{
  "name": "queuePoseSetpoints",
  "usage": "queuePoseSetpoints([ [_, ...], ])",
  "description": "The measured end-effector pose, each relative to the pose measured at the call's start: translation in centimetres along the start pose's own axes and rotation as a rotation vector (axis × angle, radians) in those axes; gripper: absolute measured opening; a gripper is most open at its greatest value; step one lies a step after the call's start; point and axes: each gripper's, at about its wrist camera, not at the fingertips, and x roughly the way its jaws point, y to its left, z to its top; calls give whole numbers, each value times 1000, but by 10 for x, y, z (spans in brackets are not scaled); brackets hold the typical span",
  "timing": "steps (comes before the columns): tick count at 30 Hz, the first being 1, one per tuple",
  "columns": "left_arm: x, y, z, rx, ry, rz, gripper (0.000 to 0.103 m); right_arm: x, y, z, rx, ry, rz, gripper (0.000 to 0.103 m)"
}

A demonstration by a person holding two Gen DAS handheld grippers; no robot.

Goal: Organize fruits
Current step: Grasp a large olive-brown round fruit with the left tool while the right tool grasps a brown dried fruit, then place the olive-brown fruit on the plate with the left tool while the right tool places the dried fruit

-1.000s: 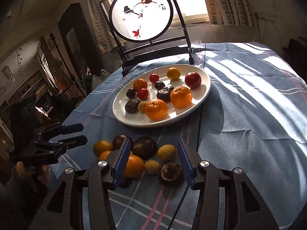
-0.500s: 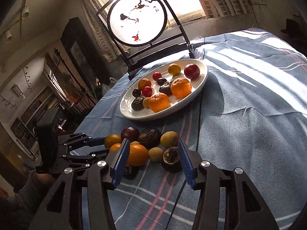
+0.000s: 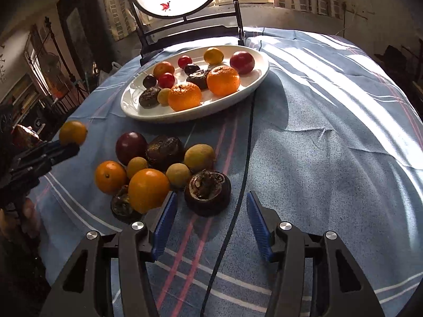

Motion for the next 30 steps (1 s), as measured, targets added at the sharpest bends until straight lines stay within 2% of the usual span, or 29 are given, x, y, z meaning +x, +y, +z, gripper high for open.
queuePoseSetpoints([
  [5, 1, 2, 1, -19, 6, -18, 34, 9, 18, 9, -111, 10, -96, 52],
  [6, 1, 3, 1, -18, 3, -19, 34, 14, 17, 11, -109, 29, -94, 45],
  [8, 0, 4, 1, -26, 2, -23, 34, 17, 14, 13, -95, 39, -81, 45],
  [9, 0, 6, 1, -35, 1, -24, 34, 16, 15, 12, -99, 34, -84, 39],
  [13, -2, 10, 0, -57, -10, -33, 34, 2, 15, 5, -69, -19, -26, 38],
  [18, -7, -2, 3, -5, -27, -32, 34, -23, 3, 6, -26, -85, -5, 38],
  [22, 0, -9, 23, 17, -24, -33, 34, -41, -15, 33, 27, -145, 47, 38],
  [25, 10, -12, 50, 23, -27, -27, 34, -44, -19, 67, 44, -182, 83, 38],
  [30, 54, 0, 95, -14, 10, -7, 34, -16, -13, 129, 53, -203, 98, 38],
])
